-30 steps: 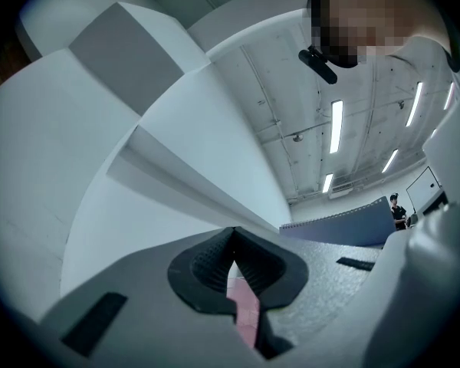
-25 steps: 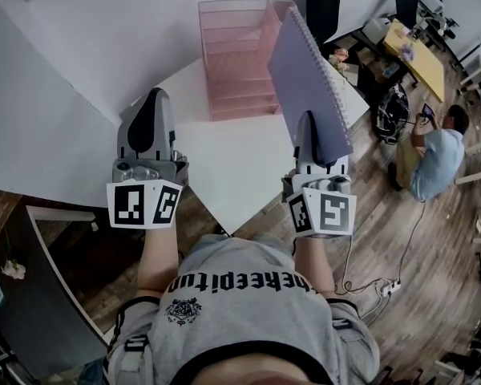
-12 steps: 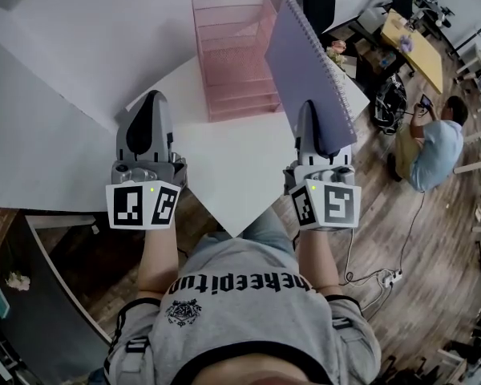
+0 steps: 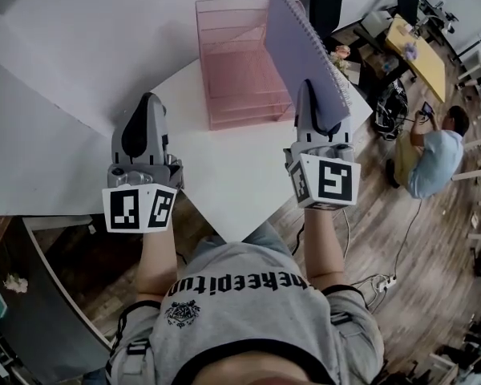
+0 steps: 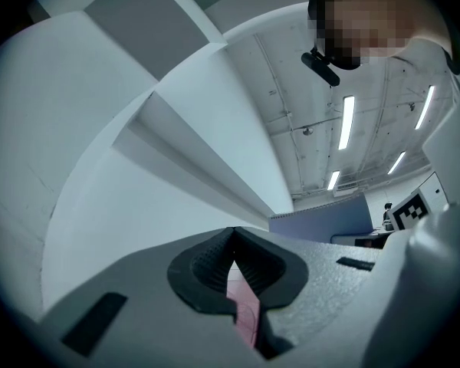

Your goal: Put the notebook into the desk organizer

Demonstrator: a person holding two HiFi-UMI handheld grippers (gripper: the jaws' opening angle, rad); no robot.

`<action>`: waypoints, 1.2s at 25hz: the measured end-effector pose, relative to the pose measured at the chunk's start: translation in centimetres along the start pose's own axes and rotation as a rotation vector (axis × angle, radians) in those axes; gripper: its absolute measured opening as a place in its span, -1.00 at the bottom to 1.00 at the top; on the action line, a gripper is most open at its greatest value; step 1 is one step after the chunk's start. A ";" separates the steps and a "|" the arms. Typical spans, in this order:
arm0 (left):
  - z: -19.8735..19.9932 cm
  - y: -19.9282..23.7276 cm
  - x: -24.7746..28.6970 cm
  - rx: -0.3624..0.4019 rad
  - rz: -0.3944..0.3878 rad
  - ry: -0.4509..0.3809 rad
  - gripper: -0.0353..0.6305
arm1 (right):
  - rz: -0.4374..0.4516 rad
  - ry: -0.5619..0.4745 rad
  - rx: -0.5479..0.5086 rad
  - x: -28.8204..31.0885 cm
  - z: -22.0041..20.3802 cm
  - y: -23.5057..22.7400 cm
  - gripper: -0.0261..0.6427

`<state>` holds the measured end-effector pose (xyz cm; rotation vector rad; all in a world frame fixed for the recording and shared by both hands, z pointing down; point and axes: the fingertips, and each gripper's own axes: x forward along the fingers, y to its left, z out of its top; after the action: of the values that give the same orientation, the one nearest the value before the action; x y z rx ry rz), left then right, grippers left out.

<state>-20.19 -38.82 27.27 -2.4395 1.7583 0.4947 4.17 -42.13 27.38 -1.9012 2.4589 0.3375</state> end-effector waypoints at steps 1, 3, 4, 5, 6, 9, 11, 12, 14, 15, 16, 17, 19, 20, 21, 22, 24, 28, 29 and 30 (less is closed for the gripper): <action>-0.2 0.4 0.1 0.000 0.008 0.004 -0.88 | 0.002 0.004 -0.010 0.8 -0.2 0.0 -0.83; -0.7 1.0 0.3 0.002 0.024 0.014 -0.88 | 0.004 0.013 -0.029 2.2 -0.6 -0.2 -0.83; -0.9 1.3 0.3 0.003 0.031 0.019 -0.88 | 0.006 0.018 -0.038 2.9 -0.8 -0.3 -0.83; -1.0 1.5 0.3 0.006 0.039 0.023 -0.88 | 0.006 0.024 -0.051 3.6 -1.0 -0.4 -0.83; -1.1 1.7 0.3 0.008 0.046 0.026 -0.88 | 0.004 0.030 -0.067 4.3 -1.2 -0.6 -0.83; -1.3 2.4 0.3 0.015 0.068 0.035 -0.88 | 0.000 0.047 -0.129 6.6 -1.9 -1.1 -0.83; -1.6 2.9 0.4 0.018 0.079 0.041 -0.88 | -0.012 0.061 -0.167 8.0 -2.5 -1.2 -0.83; -1.7 3.1 0.5 0.019 0.084 0.043 -0.88 | -0.022 0.075 -0.191 8.7 -2.9 -1.3 -0.83; -1.9 3.3 0.5 0.022 0.090 0.048 -0.88 | -0.039 0.112 -0.271 9.8 -4.0 -1.4 -0.83; -2.0 3.4 0.5 0.023 0.093 0.051 -0.88 | -0.046 0.128 -0.313 10.2 -4.4 -1.4 -0.83; -2.1 3.5 0.5 0.024 0.097 0.054 -0.88 | -0.053 0.143 -0.352 10.6 -4.9 -1.4 -0.83; -2.2 3.6 0.4 0.024 0.100 0.057 -0.88 | -0.058 0.155 -0.388 10.9 -5.3 -1.3 -0.83; -2.5 3.7 0.4 0.024 0.109 0.064 -0.88 | -0.059 0.161 -0.455 11.4 -5.9 -0.8 -0.83; -2.6 3.8 0.3 0.025 0.113 0.067 -0.88 | -0.056 0.157 -0.489 11.6 -6.1 -0.5 -0.83; -2.8 3.9 0.3 0.026 0.118 0.069 -0.88 | -0.050 0.153 -0.523 11.7 -6.4 -0.1 -0.83; -2.9 3.9 0.2 0.026 0.123 0.071 -0.88 | -0.042 0.149 -0.557 11.8 -6.6 0.3 -0.83; -3.1 4.1 0.0 0.025 0.133 0.074 -0.88 | -0.017 0.150 -0.610 12.0 -7.1 1.2 -0.83; -3.5 4.3 -0.2 0.023 0.142 0.080 -0.88 | 0.058 0.186 -0.668 12.2 -8.7 2.8 -0.83; -3.6 4.3 -0.2 0.023 0.142 0.081 -0.88 | 0.076 0.196 -0.688 12.2 -9.2 3.1 -0.83; -3.7 4.3 -0.2 0.022 0.143 0.083 -0.88 | 0.091 0.205 -0.710 12.2 -9.7 3.4 -0.83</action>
<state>-23.51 -41.05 31.26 -2.3633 1.9694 0.3893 -1.12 -54.70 35.62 -2.1181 2.8116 1.2162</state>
